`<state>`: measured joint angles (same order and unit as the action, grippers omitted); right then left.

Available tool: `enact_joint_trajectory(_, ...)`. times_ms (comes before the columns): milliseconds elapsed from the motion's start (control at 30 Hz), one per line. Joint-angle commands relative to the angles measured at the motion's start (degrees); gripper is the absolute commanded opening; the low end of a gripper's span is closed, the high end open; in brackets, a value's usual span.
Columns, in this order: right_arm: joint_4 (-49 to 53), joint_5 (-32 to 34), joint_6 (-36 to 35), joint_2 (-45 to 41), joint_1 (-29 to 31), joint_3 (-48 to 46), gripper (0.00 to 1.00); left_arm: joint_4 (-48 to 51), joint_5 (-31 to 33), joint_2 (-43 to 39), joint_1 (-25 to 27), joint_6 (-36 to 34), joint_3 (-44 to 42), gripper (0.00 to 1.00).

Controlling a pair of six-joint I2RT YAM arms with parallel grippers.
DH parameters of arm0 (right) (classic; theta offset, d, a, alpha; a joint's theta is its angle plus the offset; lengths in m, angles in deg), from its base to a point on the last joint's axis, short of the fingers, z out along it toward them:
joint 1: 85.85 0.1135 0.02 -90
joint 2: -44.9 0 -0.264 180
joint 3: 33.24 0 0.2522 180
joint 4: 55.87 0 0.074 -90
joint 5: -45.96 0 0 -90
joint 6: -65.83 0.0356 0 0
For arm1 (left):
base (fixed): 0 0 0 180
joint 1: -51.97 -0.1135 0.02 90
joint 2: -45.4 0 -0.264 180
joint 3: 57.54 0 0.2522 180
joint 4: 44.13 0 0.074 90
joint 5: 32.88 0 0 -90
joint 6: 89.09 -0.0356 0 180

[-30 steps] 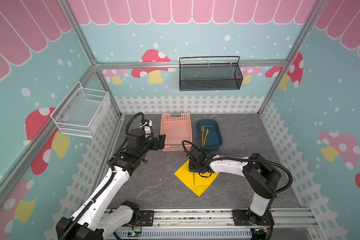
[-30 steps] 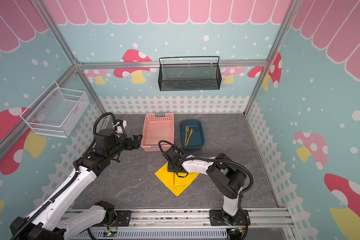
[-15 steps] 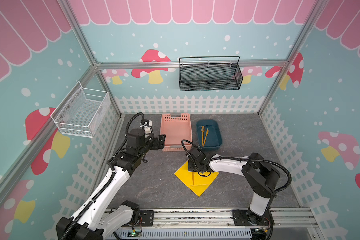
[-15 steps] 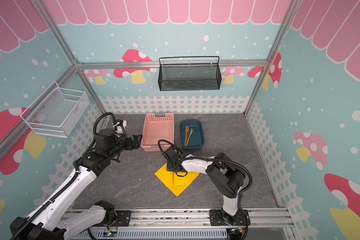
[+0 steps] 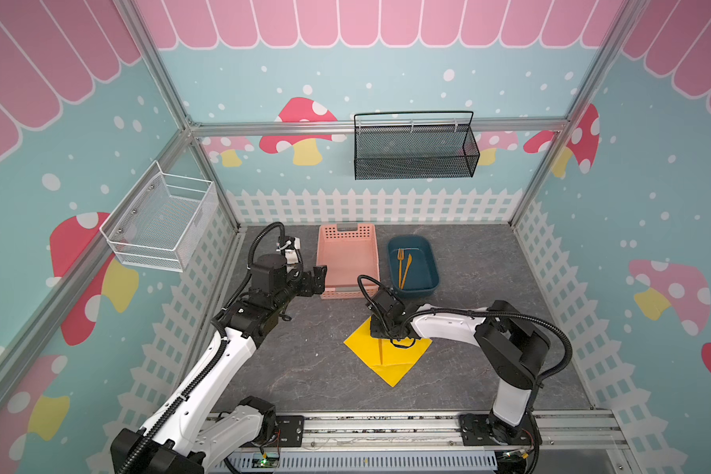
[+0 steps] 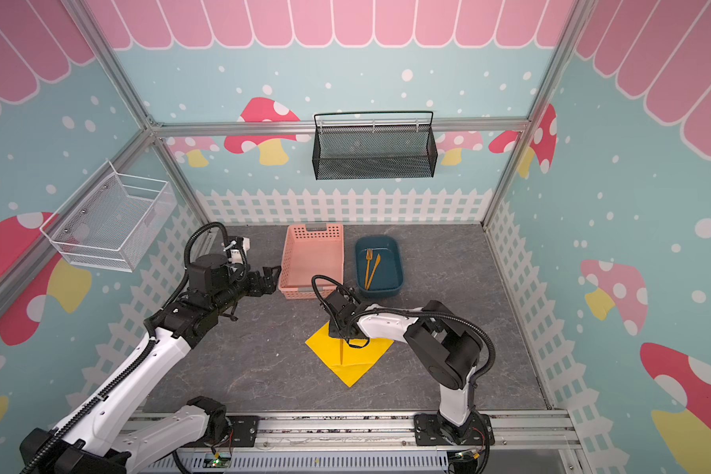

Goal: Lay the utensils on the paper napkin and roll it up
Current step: 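Lower the yellow spoon onto the napkin and open the right gripper, then move the right gripper back over the teal tray above the fork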

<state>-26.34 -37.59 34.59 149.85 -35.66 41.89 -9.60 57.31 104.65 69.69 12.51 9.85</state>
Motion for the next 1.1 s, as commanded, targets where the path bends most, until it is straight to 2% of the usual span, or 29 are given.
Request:
enact_joint_trajectory(0, 1.86, 0.88, 0.56, 0.48, -0.44, 1.1, 0.19, 0.44, 0.12, -0.19, 0.16, -0.08, 0.51, 0.97)
enact_joint_trajectory(200, 3.07, 1.49, 0.38, -0.44, -0.53, 2.13, 0.26, 0.46, 0.08, -0.07, 0.12, -0.08, 0.51, 0.97)
enact_joint_trajectory(700, 9.12, 2.58, -1.42, -6.88, -1.1, 8.24, 0.29, 0.42, 0.82, 1.78, 0.08, -0.24, 0.49, 0.97)
enact_joint_trajectory(900, 11.83, 2.59, -4.87, -9.44, -2.97, 12.07, 0.3, 0.42, 2.54, 2.12, 0.04, -0.87, 0.34, 0.97)
enact_joint_trajectory(1067, 16.11, 1.91, -9.89, -9.7, -7.04, 16.48, 0.3, 0.42, 4.11, 1.82, 0.04, -1.9, 0.17, 0.97)
